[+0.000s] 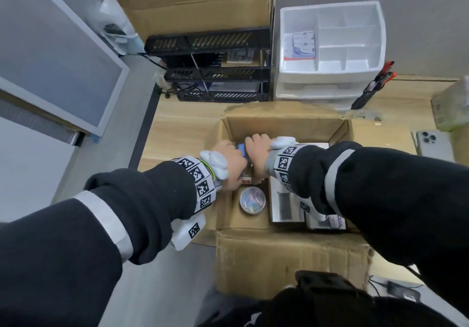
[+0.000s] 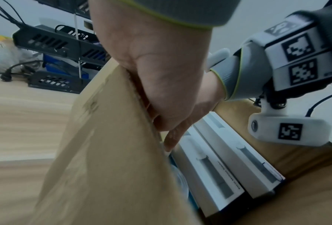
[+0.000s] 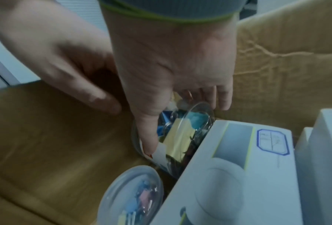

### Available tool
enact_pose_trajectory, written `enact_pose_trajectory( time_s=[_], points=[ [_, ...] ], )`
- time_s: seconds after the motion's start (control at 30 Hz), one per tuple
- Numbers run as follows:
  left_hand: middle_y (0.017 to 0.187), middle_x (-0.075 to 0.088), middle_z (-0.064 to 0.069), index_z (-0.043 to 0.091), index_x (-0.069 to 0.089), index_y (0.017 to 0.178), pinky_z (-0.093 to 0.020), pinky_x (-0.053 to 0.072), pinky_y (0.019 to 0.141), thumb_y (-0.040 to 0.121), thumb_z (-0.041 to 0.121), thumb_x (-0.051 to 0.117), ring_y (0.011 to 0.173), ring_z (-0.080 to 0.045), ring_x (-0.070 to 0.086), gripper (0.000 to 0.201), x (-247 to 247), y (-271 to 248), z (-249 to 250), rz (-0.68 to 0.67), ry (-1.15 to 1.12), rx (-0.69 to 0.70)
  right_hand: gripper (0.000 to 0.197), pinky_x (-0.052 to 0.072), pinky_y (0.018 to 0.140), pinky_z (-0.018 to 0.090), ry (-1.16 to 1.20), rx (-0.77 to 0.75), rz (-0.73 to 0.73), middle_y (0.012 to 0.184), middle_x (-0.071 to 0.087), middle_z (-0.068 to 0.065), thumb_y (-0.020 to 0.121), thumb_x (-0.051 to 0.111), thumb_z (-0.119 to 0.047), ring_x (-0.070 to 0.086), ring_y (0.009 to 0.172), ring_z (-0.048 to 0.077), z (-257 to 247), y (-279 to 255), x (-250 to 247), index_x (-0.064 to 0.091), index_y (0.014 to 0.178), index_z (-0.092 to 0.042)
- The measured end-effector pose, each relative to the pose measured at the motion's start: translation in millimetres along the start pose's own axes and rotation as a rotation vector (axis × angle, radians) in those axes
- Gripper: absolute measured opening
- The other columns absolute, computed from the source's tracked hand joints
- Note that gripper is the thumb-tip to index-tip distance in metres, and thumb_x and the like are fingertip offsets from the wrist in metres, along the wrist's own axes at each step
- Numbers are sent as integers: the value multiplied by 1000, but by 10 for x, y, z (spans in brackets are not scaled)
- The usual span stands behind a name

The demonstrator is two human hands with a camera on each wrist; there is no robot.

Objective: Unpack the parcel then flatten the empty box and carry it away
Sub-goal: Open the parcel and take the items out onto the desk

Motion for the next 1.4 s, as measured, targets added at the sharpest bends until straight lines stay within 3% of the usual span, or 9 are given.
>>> enact_pose_trajectory(
  time_s=[0.17,0.33,0.43,0.53,0.63,0.73,0.97,1.2,1.4],
  points=[
    [99,70,-2,21,66,97,-39,39,101,91,37,45,94,-26,63,27,18,-28,-10,89,10,47,119,45,90,44,42,70,31,123,51,7,35,94,-56,52,114,26,-11,83,130,36,129,-14],
    [100,70,-2,20,60,103,-38,41,100,89,37,50,94,-25,64,24,-17,0,-57,110,-109,45,109,47,90,44,79,30,53,120,51,8,38,88,-61,51,111,27,38,56,67,38,123,-15],
    [98,69,-5,14,56,110,-39,51,88,85,32,55,89,-29,65,31,-133,39,-129,159,-294,28,105,49,91,42,157,-5,82,120,49,8,42,87,-57,50,111,27,67,-30,-14,38,126,-15],
    [89,59,-3,16,48,95,-43,52,76,75,34,58,83,-30,59,29,-396,9,-325,320,-561,-5,101,49,93,38,223,-43,134,118,50,7,44,85,-55,50,107,25,193,-183,-189,41,126,-14],
    [108,55,-9,8,49,117,-44,48,85,65,59,52,99,-29,54,73,-579,-20,-548,432,-700,-14,104,50,90,38,343,-74,188,114,53,5,40,84,-58,52,102,24,375,-370,-358,43,124,-13],
    [139,47,-9,9,30,147,-42,47,101,56,78,58,122,-22,50,118,-644,-30,-661,339,-851,-11,105,54,85,35,595,-93,278,111,56,-2,38,85,-57,58,98,19,624,-600,-501,44,126,-16],
    [132,52,3,24,28,146,-37,50,101,55,77,69,116,-12,57,112,-961,-60,-768,283,-1040,60,112,55,92,30,1023,-131,366,119,58,-12,44,92,-49,63,104,5,1001,-881,-734,33,137,-25],
    [119,51,-1,28,36,138,-41,53,91,49,84,62,104,-19,58,108,-1250,-127,-1205,340,-834,-86,109,54,89,27,1108,-145,357,120,57,-12,50,92,-52,61,104,1,897,-650,-874,30,135,-24],
    [114,45,-1,31,33,139,-40,52,88,46,85,59,97,-24,57,111,-1080,-245,-1757,349,-680,-292,61,54,85,38,768,-10,330,108,62,0,77,72,-38,61,96,19,791,-405,-888,46,126,-13]
  ],
)
Point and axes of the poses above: each hand's wrist, its own y-axis towards the middle knuckle, its own x-axis out of the palm, z = x × y, the point moved 10 cm from there along y, towards the middle knuckle
